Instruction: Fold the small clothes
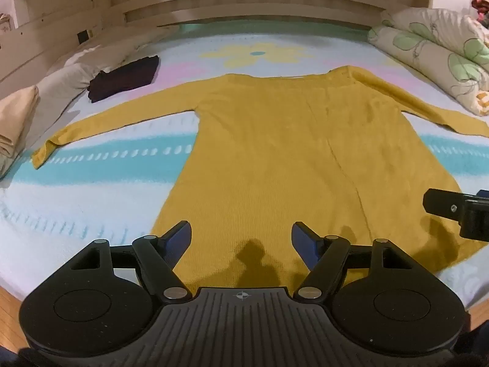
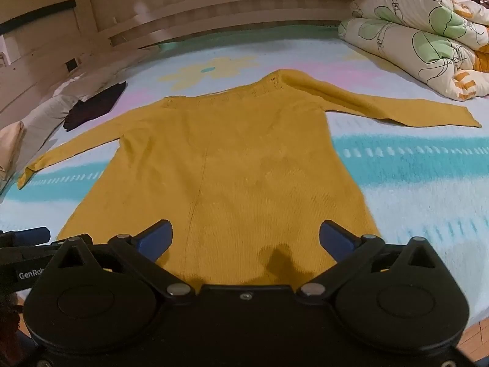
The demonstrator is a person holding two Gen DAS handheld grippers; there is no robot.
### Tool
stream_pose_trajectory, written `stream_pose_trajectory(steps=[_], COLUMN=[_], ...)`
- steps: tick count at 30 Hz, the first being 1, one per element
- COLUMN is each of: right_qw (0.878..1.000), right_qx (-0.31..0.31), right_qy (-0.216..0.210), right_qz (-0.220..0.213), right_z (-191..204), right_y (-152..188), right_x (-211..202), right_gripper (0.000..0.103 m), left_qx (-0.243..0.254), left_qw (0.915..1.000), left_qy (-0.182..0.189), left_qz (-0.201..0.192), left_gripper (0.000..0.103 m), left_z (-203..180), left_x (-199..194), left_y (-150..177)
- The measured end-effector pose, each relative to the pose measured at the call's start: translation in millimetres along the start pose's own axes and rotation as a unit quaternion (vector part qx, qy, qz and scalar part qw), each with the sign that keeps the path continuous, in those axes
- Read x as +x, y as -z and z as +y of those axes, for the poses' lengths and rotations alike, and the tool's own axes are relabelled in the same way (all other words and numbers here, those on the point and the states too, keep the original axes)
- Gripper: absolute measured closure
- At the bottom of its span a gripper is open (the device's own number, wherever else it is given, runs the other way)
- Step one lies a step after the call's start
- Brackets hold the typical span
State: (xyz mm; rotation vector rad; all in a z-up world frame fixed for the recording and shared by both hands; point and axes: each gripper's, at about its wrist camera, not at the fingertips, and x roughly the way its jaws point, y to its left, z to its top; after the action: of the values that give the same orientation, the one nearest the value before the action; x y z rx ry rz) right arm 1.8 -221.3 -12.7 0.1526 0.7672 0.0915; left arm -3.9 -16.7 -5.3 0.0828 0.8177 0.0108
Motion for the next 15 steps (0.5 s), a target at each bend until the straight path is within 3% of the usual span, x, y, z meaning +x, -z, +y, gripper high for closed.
stream_pose_trajectory(steps=[15], right_qw=[1.0], right_qx=[0.002], right_qy=[0.0], right_qz=[0.014], right_z=[-0.6], right_y=[0.4], right_x=[2.9], right_gripper=[0.001], left_qx=[0.0], left_qw=[0.9993], left_qy=[0.015], left_qz=[0.035], left_gripper=[0.032], left_z=[-3.3], left_x=[6.9], left_y=[1.4])
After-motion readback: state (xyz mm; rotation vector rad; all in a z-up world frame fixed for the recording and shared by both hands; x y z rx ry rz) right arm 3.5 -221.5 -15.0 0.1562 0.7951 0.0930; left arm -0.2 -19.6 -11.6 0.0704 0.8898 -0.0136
